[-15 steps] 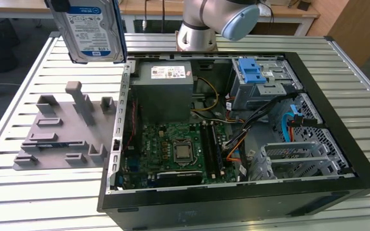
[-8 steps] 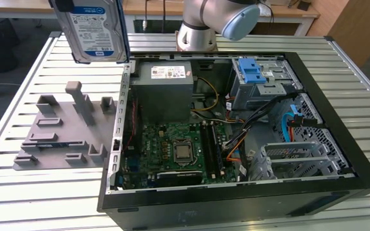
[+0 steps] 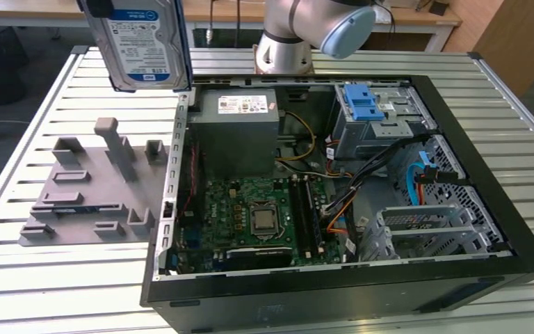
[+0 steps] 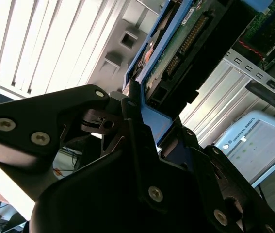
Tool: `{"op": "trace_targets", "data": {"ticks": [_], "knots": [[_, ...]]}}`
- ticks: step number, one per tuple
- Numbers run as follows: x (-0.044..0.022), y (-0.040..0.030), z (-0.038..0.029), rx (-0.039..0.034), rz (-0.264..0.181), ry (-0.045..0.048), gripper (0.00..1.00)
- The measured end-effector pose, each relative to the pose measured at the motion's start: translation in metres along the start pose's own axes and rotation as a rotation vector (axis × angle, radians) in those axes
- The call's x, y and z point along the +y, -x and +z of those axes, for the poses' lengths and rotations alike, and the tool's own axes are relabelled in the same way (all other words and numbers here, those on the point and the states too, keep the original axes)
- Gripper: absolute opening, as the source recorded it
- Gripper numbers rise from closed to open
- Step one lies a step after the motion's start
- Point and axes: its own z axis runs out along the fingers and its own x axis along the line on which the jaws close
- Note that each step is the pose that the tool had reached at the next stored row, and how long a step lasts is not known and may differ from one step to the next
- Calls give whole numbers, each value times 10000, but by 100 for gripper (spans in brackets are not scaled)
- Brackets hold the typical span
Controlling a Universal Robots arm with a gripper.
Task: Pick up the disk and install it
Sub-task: 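Pick up the disk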
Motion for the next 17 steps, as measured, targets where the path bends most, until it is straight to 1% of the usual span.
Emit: {"op": "trace_targets", "data": {"ticks": [3, 6, 17], "knots": [[-52, 0, 0, 0, -1, 0, 36], [-82, 0, 0, 1, 0, 1, 36], [-106, 0, 0, 0, 0, 0, 36]]}}
